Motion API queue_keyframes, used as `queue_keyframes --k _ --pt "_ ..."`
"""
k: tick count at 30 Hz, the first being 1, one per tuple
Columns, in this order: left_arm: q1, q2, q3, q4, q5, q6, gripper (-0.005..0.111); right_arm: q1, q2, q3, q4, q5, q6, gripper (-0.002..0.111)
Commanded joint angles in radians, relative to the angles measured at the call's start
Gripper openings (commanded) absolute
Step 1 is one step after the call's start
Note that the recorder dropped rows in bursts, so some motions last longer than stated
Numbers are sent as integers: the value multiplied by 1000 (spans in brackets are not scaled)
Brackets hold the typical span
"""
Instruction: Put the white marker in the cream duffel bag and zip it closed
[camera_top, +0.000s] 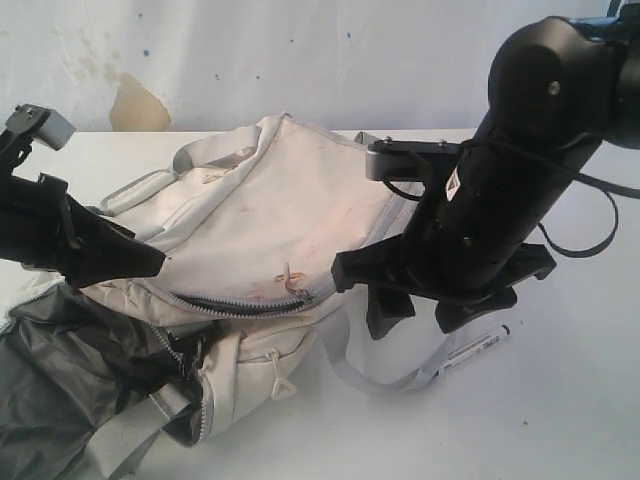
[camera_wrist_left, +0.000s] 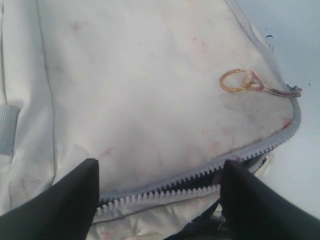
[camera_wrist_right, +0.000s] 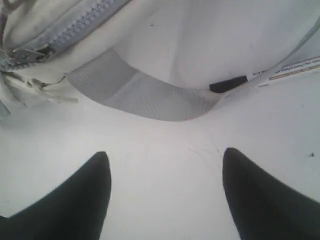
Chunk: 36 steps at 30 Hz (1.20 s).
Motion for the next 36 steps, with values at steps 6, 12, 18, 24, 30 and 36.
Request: queue_keyframes --k 6,12,18,24,30,36 --pt "-106 -8 -4 26 0 80 75 -4 -9 -53 -10 -59 -5 53" --pt "-223 -2 3 30 -55 286 75 -4 -6 -53 -14 -79 -5 45" --pt "-383 10 37 45 -239 466 75 -4 -6 -53 -37 -83 -5 45" --pt "-426 10 95 62 -423 479 60 -4 -6 -53 -8 -196 -5 45" --pt "-426 10 104 49 -464 494 48 -4 -5 -53 45 -301 -32 45" --pt "-426 10 104 49 -500 455 22 -2 -1 -53 198 -362 -200 45"
